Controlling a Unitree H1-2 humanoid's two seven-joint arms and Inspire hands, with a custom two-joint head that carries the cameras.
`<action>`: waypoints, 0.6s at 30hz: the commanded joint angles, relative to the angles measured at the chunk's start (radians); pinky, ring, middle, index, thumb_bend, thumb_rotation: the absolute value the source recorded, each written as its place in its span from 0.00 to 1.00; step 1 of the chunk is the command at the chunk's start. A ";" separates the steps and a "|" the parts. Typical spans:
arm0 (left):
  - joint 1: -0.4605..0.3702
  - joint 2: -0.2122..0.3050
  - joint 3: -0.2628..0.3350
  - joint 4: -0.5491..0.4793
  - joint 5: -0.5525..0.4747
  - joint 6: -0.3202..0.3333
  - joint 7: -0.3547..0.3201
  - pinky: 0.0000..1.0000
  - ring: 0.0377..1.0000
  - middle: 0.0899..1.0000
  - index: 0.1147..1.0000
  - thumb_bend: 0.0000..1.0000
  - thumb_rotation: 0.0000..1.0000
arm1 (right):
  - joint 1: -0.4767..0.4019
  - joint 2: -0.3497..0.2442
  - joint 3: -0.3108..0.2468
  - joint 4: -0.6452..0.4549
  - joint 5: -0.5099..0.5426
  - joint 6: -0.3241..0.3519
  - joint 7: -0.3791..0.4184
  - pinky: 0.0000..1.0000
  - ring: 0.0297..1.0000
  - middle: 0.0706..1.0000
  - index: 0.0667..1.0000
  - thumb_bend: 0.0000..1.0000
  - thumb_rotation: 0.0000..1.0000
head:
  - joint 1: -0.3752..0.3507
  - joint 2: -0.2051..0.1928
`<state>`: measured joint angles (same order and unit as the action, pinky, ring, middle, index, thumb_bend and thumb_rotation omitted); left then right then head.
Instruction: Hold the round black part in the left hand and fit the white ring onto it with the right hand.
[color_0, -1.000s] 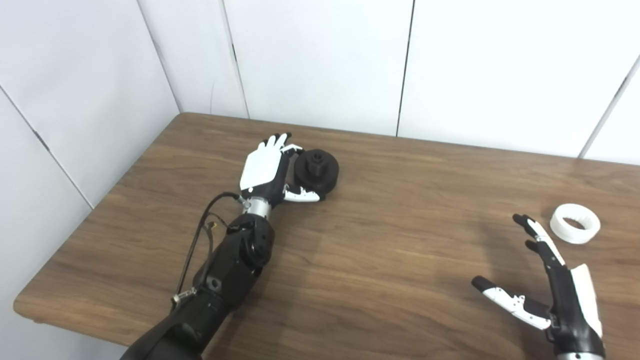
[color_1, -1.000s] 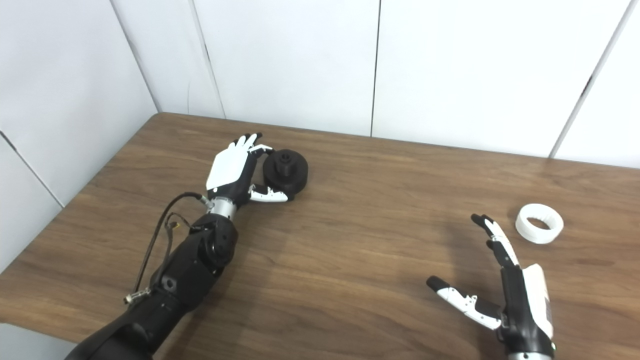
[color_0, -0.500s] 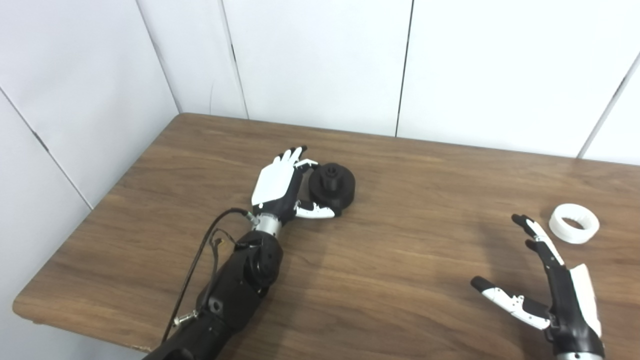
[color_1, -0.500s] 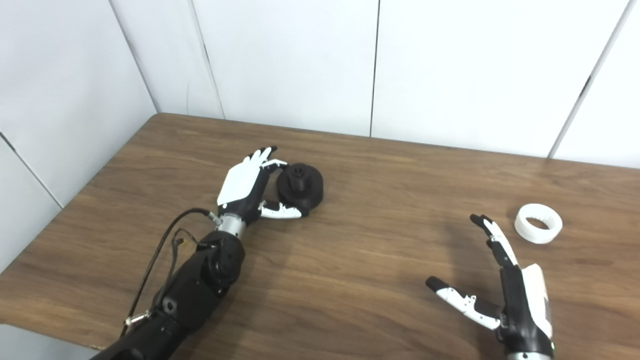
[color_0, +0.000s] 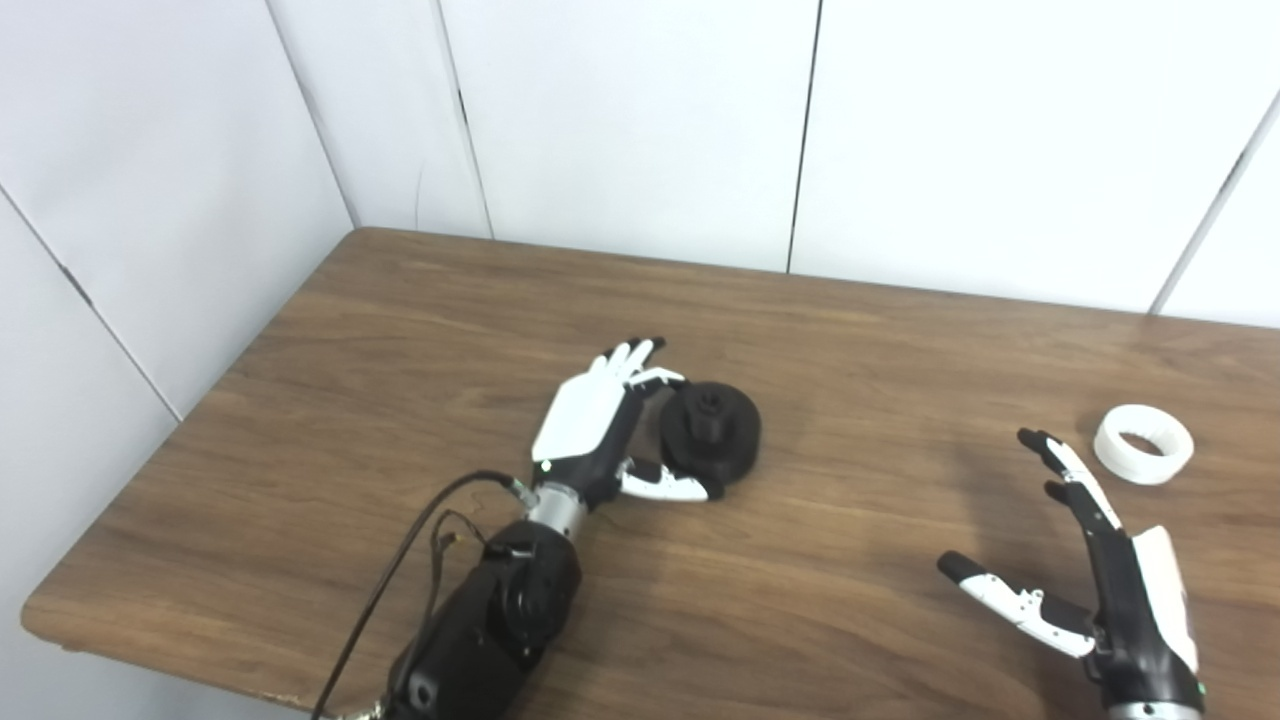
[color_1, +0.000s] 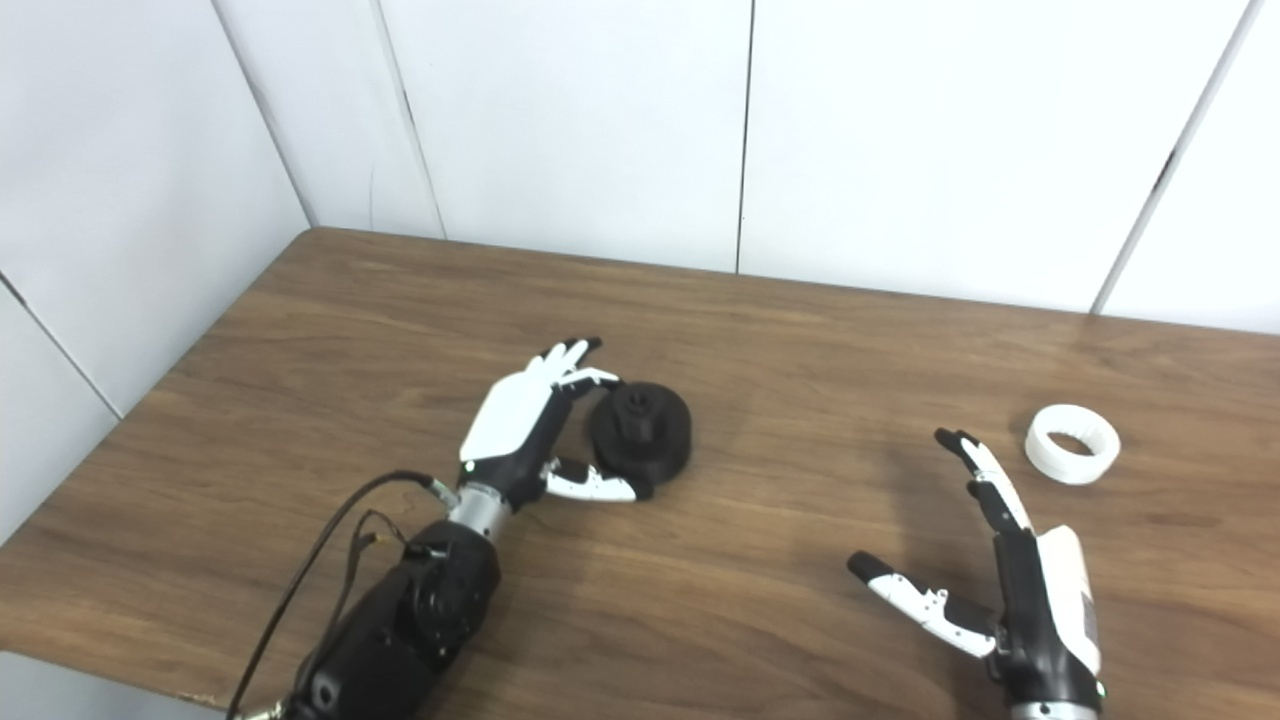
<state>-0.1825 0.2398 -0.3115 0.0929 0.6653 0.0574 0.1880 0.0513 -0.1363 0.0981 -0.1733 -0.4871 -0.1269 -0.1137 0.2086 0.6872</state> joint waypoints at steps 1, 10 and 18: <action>0.020 -0.001 -0.014 -0.047 0.019 -0.004 -0.029 1.00 1.00 0.98 0.57 0.90 0.35 | 0.008 0.011 -0.001 -0.020 -0.001 -0.001 -0.003 0.86 0.91 0.92 0.87 0.81 0.45 | -0.001 0.002; 0.100 -0.018 -0.032 -0.217 0.037 0.019 -0.125 1.00 1.00 0.98 0.58 0.91 0.39 | 0.001 0.022 0.008 -0.031 0.001 0.019 0.003 0.86 0.92 0.92 0.87 0.81 0.42 | -0.025 0.012; 0.174 -0.038 -0.054 -0.303 0.046 -0.003 -0.184 1.00 1.00 0.98 0.58 0.91 0.37 | -0.004 0.034 0.018 -0.052 -0.004 0.045 0.011 0.85 0.91 0.92 0.86 0.81 0.40 | -0.068 0.028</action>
<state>-0.0032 0.2028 -0.3592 -0.1645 0.7002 0.0712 0.0141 0.0519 -0.1278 0.1138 -0.1834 -0.4900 -0.0742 -0.0959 0.1397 0.7148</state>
